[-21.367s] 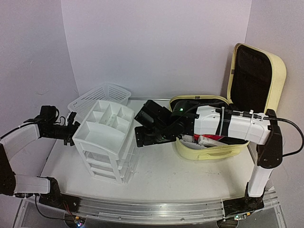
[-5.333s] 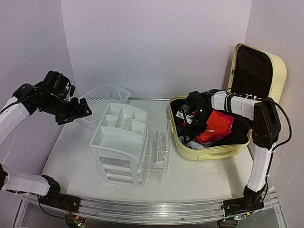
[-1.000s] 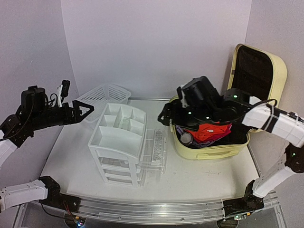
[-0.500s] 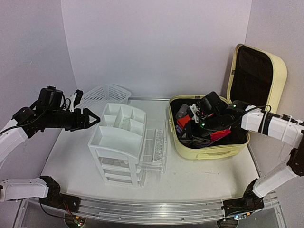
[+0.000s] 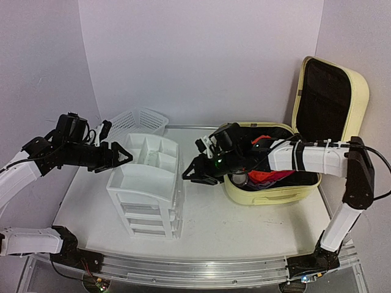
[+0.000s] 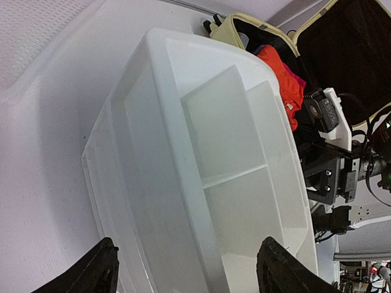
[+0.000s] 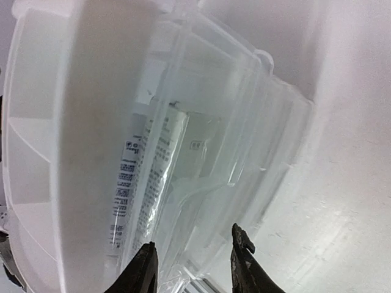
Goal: Open, take out, and arrange the luggage
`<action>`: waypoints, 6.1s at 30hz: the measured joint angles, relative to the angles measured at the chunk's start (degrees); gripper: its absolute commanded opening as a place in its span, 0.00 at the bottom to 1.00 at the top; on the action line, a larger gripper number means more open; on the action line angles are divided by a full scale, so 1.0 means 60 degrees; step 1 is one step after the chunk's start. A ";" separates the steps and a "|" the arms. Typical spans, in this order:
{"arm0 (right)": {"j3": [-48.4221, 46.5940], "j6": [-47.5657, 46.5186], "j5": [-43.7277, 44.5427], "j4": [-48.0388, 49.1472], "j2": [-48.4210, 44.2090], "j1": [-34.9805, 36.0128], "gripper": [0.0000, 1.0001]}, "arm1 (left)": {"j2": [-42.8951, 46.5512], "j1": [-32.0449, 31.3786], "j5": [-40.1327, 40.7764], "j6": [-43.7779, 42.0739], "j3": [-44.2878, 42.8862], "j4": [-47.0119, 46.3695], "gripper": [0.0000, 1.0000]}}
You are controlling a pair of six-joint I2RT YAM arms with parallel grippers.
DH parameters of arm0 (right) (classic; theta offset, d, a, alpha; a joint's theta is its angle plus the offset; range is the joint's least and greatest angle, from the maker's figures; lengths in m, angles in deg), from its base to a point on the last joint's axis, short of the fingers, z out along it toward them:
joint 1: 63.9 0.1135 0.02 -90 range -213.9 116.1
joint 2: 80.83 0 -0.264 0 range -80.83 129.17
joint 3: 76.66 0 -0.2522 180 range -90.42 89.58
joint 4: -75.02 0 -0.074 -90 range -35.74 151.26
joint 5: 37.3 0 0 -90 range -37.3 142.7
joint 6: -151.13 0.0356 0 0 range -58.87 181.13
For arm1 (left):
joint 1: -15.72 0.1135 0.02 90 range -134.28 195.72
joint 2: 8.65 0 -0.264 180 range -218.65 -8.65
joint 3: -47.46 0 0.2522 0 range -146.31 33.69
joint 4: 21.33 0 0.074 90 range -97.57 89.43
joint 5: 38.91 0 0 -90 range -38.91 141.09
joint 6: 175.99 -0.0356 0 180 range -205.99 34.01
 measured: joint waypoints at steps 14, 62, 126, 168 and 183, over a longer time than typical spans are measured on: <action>0.1803 0.0998 0.0058 0.2470 -0.0561 -0.0295 0.73 | 0.0736 0.0000 0.0076 0.0175 0.0495 -0.0084 0.73; 0.1749 -0.0426 -0.0987 0.1880 0.0361 -0.0787 0.81 | -0.1683 0.3967 -0.6754 0.1388 0.5067 -0.3683 0.00; -0.2171 -0.1402 0.6233 -0.4120 0.1359 0.1982 0.86 | -0.2830 0.3187 -0.6091 0.1359 0.4911 -0.5224 0.36; -0.6331 -0.0386 0.4896 -0.1647 0.6113 -0.4273 0.72 | 0.2273 0.4324 -0.2171 0.0634 0.3719 -0.0197 0.63; -0.8415 0.0809 0.5920 -0.2186 0.7821 -0.4291 0.57 | 0.2688 0.4324 -0.2415 0.0641 0.3286 0.0372 0.64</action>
